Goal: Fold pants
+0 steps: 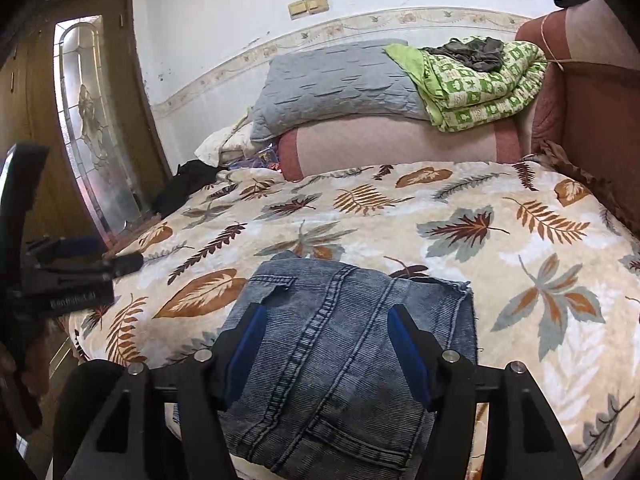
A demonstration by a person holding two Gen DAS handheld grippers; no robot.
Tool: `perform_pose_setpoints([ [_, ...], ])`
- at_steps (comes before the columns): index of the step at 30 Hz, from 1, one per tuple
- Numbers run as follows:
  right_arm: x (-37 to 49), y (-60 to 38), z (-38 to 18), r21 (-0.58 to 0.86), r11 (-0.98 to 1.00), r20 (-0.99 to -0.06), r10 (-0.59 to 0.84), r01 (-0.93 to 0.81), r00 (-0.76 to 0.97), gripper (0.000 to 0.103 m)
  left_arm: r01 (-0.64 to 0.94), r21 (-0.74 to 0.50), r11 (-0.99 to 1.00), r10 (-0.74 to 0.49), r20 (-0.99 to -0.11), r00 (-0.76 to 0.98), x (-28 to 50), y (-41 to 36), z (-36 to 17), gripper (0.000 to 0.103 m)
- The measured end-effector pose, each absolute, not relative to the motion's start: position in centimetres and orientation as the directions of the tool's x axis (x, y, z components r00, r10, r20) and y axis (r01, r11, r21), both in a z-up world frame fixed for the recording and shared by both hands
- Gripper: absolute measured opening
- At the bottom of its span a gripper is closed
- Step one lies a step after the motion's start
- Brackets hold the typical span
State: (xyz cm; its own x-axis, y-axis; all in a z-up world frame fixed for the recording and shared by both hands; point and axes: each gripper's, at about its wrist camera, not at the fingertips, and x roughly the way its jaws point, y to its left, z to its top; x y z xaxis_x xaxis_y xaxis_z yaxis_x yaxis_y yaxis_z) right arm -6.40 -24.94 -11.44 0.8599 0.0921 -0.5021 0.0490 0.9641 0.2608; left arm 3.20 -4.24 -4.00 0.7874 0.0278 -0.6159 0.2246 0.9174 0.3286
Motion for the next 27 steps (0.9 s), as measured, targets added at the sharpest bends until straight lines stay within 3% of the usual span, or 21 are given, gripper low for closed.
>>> perform_pose_setpoints([
  [9,-6.2,-24.0,-11.5,0.239,0.971,-0.507,0.102,0.026,0.856,0.067,0.127,0.322,0.938,0.082,-0.563,0.822,3.6,-0.8,-1.8,0.080],
  [27,-6.2,-24.2,-11.6,0.238,0.970,-0.515,0.091,0.040,0.853,0.067,0.125,0.332,0.935,0.088,-0.559,0.825,3.3,-0.6,-1.7,0.080],
])
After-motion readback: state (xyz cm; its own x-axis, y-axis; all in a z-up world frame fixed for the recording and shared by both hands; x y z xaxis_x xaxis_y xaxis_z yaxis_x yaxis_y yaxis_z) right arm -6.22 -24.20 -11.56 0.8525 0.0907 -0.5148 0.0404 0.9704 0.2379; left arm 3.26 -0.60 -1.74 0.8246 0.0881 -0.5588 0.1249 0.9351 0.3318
